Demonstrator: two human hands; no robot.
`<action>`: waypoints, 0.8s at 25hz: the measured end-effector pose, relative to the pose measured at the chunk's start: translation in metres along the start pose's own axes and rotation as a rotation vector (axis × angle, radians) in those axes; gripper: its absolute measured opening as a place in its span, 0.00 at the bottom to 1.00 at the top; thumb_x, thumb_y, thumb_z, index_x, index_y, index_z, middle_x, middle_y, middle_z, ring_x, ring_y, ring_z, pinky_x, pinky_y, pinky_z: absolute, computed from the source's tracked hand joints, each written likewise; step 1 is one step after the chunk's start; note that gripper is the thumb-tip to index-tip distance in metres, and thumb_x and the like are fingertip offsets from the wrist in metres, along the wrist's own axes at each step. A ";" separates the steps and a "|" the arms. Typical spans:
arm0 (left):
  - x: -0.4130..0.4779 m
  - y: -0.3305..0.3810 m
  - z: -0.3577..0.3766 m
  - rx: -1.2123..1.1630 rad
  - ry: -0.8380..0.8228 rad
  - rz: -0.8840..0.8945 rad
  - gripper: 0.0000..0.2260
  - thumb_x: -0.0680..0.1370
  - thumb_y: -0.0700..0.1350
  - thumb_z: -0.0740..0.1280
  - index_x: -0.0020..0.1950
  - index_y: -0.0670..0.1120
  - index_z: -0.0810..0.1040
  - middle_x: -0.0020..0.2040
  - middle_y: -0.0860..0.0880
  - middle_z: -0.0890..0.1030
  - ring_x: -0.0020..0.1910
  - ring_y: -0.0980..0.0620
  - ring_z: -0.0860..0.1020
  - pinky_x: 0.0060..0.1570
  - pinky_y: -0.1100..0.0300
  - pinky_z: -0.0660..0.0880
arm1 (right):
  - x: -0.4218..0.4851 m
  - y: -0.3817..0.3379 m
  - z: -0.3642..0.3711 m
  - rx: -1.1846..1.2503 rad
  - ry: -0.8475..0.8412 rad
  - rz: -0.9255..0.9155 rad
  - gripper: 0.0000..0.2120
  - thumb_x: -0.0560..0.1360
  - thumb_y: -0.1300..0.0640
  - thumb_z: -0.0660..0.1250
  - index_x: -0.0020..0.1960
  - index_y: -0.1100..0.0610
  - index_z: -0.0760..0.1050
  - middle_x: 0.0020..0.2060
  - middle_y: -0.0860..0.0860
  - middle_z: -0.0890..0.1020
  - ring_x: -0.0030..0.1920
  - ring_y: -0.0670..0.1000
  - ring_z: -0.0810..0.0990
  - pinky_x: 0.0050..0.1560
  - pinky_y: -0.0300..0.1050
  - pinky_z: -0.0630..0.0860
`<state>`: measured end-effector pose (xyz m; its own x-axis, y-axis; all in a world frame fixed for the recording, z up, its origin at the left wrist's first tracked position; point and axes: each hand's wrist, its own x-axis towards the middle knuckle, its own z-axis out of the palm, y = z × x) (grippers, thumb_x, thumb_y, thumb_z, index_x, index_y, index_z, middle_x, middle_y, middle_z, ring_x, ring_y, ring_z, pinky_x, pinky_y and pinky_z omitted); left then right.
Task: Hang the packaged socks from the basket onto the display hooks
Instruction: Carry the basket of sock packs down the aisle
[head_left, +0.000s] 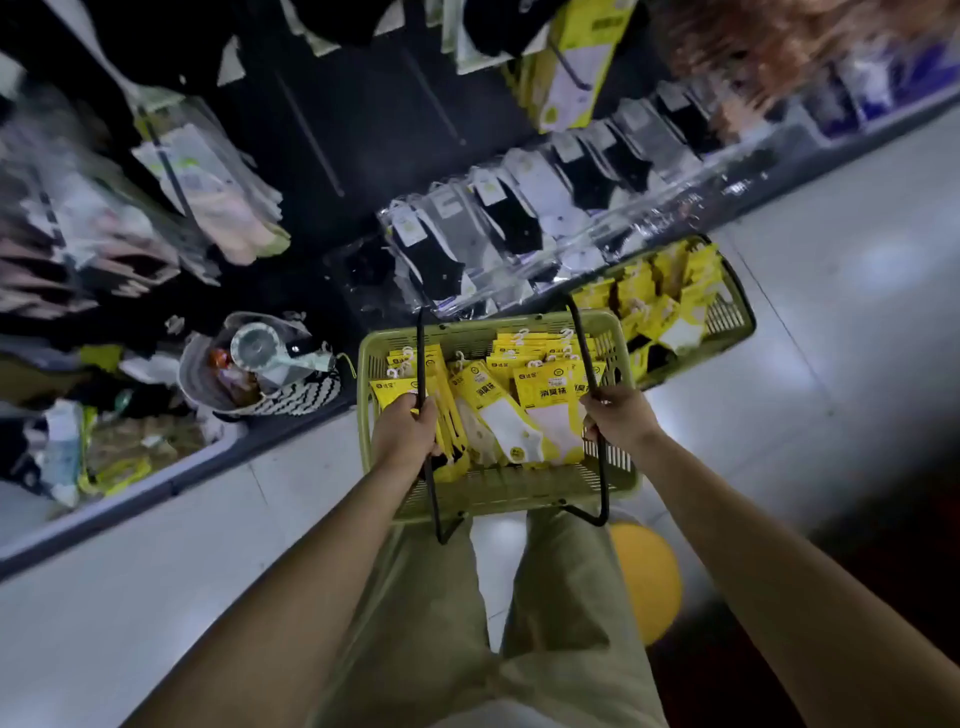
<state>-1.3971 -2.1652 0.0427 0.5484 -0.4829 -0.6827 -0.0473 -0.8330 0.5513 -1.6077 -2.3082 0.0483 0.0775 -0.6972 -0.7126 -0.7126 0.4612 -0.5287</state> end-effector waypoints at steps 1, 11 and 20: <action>0.010 -0.002 0.007 -0.042 0.023 -0.041 0.14 0.81 0.50 0.59 0.57 0.40 0.72 0.32 0.47 0.77 0.28 0.49 0.79 0.27 0.60 0.71 | 0.022 -0.006 -0.002 -0.035 -0.033 -0.015 0.05 0.78 0.61 0.62 0.45 0.62 0.75 0.27 0.54 0.75 0.17 0.42 0.72 0.24 0.35 0.73; 0.114 -0.117 0.115 -0.309 0.242 -0.247 0.09 0.80 0.39 0.60 0.57 0.39 0.75 0.43 0.43 0.80 0.33 0.48 0.80 0.39 0.52 0.79 | 0.214 0.042 0.066 -0.354 -0.366 -0.105 0.08 0.75 0.64 0.65 0.38 0.62 0.77 0.28 0.55 0.80 0.26 0.52 0.80 0.35 0.47 0.80; 0.160 -0.232 0.144 -0.265 0.362 -0.032 0.04 0.79 0.40 0.62 0.50 0.45 0.76 0.31 0.52 0.78 0.25 0.63 0.77 0.28 0.61 0.74 | 0.308 0.095 0.100 -0.338 -0.491 -0.239 0.04 0.72 0.59 0.71 0.41 0.60 0.79 0.28 0.52 0.82 0.29 0.51 0.82 0.28 0.39 0.76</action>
<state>-1.4191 -2.0883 -0.2630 0.8051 -0.2933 -0.5156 0.1638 -0.7255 0.6684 -1.5816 -2.4237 -0.2674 0.5147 -0.3904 -0.7633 -0.8102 0.0700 -0.5820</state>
